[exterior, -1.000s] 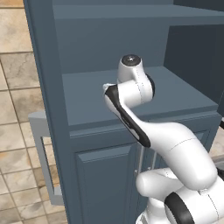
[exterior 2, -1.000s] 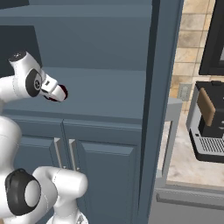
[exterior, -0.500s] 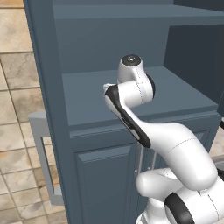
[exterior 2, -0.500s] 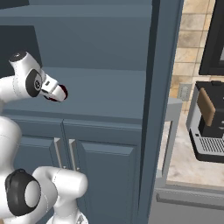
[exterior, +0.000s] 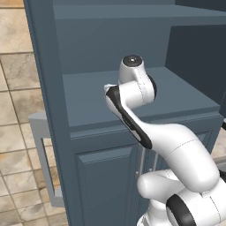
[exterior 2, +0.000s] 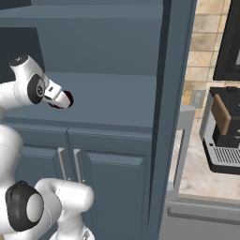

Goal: There is a tray on the dining counter. Grab the cup, mug, and pitcher and place them on the tray. The pitcher may be placed next to the tray if it cannot fit the tray.

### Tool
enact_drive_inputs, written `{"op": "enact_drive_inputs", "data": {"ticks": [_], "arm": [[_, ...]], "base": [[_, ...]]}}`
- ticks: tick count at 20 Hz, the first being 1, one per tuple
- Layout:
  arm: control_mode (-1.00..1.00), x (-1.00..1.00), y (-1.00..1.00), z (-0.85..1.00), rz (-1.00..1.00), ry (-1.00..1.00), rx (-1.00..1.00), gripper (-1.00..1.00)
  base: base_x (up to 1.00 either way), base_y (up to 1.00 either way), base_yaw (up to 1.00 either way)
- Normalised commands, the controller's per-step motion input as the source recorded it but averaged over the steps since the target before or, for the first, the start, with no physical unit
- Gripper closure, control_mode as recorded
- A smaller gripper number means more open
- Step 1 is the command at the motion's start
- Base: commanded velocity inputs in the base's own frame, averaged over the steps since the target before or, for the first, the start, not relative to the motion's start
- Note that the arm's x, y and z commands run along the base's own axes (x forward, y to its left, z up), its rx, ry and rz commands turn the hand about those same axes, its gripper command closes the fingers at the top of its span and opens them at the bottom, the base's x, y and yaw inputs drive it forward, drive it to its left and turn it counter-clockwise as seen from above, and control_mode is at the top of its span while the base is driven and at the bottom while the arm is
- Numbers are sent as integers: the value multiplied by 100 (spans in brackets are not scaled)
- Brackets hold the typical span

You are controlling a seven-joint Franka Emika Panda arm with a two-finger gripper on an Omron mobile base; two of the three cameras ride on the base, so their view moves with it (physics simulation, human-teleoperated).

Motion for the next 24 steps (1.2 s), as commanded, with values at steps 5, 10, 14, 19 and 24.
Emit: {"op": "enact_drive_inputs", "data": {"ticks": [5,10,14,19,24], "arm": [[-100,0,0,0,0,0,0,100],[-100,0,0,0,0,0,0,100],[-100,0,0,0,0,0,0,100],[-100,0,0,0,0,0,0,100],[-100,0,0,0,0,0,0,100]], "base": [[0,0,0],[0,0,0],[0,0,0],[0,0,0],[0,0,0]]}}
